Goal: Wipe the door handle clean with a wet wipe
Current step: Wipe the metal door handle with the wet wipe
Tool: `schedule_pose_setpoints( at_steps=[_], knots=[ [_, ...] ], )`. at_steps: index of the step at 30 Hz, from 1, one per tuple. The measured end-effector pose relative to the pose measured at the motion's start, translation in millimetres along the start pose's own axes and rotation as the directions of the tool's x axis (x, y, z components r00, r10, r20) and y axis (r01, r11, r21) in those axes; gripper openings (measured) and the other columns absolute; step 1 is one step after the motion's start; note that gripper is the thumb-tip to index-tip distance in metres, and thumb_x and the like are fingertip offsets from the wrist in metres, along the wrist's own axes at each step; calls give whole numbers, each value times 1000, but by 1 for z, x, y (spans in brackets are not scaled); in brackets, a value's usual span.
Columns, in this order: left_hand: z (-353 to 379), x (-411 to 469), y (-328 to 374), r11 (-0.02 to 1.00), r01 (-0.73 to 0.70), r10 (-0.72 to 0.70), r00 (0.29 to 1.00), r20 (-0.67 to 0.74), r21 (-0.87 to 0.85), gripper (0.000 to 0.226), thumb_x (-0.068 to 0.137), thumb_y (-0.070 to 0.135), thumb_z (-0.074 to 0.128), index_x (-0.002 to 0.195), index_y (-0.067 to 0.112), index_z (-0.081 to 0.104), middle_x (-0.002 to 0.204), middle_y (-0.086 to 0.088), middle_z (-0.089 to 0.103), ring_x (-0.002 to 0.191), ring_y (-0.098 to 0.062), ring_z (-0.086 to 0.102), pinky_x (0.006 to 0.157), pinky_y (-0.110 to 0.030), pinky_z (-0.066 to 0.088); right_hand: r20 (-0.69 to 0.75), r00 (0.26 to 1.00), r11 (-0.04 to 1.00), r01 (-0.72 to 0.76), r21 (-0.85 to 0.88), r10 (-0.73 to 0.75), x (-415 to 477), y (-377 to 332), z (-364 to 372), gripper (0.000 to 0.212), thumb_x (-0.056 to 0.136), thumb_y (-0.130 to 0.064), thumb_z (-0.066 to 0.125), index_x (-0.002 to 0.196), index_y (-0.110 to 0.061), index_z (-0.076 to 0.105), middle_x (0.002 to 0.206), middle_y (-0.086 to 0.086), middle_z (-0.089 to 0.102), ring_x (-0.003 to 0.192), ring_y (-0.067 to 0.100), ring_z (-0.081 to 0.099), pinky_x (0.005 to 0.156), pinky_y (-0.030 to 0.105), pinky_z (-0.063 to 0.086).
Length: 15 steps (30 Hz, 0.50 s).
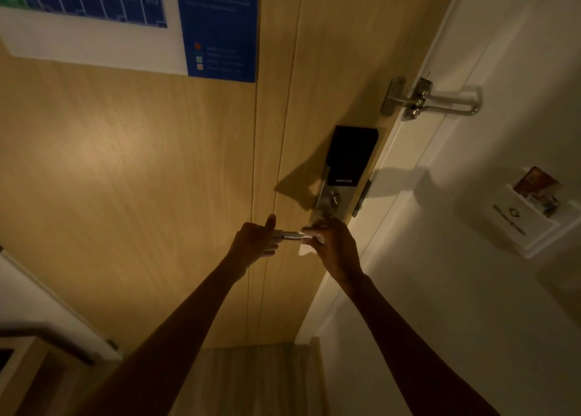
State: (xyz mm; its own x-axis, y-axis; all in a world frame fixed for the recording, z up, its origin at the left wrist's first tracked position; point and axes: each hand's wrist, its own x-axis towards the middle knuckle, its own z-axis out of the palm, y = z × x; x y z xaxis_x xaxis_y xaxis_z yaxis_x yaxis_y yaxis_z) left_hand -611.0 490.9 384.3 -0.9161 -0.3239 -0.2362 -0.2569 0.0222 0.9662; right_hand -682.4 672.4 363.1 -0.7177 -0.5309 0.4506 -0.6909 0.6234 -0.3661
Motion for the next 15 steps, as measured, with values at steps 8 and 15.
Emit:
schedule_pose_setpoints(
  at_steps=[8,15],
  knots=[
    [1,3,-3,998,-7,9,999,-36,57,47,91,52,50,95,11,74,88,-1,76,83,-10,72,77,-26,58,80,996,999,-26,29,23,13,-16,8,29,79,-26,76,106,-15,72,96,-1,72,90,9,67,86,26,56],
    [2,5,-2,1000,21,-21,999,-26,21,49,89,53,52,93,9,74,87,-4,77,83,-14,73,77,-28,59,107,994,997,41,-70,-34,1,10,-6,35,81,-32,74,113,-18,69,106,-2,71,104,14,62,93,38,53]
  ],
)
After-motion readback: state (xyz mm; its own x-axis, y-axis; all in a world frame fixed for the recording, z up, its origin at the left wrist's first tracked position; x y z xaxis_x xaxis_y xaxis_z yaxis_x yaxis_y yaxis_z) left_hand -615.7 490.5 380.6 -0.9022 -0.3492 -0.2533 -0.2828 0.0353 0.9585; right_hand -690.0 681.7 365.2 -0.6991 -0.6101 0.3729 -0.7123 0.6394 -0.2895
